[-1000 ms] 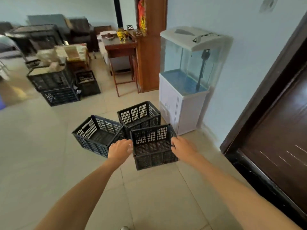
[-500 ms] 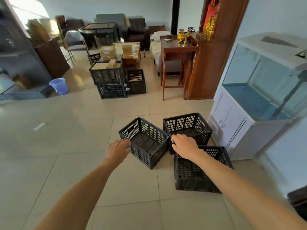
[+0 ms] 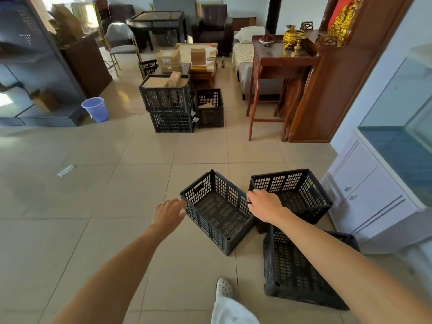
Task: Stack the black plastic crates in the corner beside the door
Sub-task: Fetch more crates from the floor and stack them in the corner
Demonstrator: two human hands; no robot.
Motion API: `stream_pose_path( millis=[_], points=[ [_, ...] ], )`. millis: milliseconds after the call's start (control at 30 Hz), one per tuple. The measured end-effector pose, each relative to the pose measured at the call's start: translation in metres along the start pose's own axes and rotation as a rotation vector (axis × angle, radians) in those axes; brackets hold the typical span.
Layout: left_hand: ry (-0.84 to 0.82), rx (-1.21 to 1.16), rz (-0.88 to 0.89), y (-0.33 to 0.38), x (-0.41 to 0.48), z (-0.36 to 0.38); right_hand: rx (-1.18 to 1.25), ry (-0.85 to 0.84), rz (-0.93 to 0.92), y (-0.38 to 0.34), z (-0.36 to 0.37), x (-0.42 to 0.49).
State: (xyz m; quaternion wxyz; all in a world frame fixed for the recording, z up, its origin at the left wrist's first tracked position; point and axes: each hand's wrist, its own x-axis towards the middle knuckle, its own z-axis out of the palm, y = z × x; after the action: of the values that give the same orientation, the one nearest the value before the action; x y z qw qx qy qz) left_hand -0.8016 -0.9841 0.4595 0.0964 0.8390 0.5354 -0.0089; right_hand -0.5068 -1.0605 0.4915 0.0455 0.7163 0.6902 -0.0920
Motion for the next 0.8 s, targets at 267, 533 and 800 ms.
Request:
stream_pose_path(
  millis=[267,533,800],
  points=[
    [0.022,-0.044,-0.005,-0.040,0.156,-0.045,0.027,0.009,-0.035,0.005,-0.041,0.180],
    [-0.139,0.029,0.065,-0.082,0.268,-0.051,0.037,-0.038,-0.047,-0.006,-0.035,0.268],
    [-0.189,0.076,0.345,-0.097,0.428,-0.071,0.148,-0.004,0.310,0.024,-0.044,0.352]
  ],
)
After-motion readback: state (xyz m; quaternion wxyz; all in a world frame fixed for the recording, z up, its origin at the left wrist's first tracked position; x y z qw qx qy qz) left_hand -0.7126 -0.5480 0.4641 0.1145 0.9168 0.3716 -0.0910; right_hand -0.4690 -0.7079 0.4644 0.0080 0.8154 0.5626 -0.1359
